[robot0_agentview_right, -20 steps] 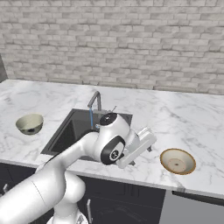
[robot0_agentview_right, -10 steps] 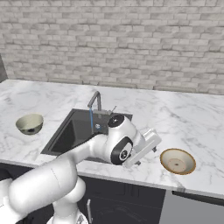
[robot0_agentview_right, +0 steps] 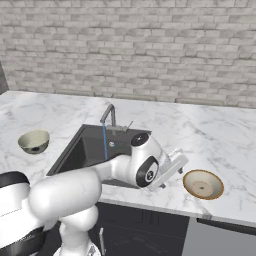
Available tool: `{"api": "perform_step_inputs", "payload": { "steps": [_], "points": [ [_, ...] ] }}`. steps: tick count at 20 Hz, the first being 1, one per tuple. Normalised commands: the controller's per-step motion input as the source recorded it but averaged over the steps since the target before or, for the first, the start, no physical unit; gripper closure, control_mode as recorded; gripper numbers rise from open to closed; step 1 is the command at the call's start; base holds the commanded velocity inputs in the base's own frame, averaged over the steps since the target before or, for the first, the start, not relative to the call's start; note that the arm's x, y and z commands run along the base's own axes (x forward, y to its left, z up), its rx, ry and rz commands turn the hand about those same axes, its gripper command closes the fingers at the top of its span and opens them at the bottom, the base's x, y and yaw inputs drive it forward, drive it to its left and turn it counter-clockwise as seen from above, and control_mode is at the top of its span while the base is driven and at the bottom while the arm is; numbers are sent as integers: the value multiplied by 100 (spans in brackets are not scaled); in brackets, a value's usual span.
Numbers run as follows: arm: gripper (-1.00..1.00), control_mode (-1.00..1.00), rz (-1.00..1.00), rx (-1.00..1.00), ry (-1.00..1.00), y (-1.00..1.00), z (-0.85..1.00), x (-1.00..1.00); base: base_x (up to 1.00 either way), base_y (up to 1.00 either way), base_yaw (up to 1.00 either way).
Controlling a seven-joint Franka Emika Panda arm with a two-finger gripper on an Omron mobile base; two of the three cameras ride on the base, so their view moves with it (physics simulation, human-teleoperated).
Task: Rinse each bowl for a few seconds and place them down in the sink or on the counter.
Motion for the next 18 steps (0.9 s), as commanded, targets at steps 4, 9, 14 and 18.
{"api": "perform_step_inputs", "payload": {
  "steps": [4, 9, 14, 18],
  "points": [
    [-100, -100, 0, 0, 2, -19, -22, 22, 0, 0, 0],
    [-100, -100, 0, 0, 2, -20, -21, 21, 0, 0, 0],
    [-100, -100, 0, 1, 3, -17, -26, 25, 0, 0, 0],
    [-100, -100, 0, 3, 1, -20, -26, 23, 0, 0, 0]
  ]
}}
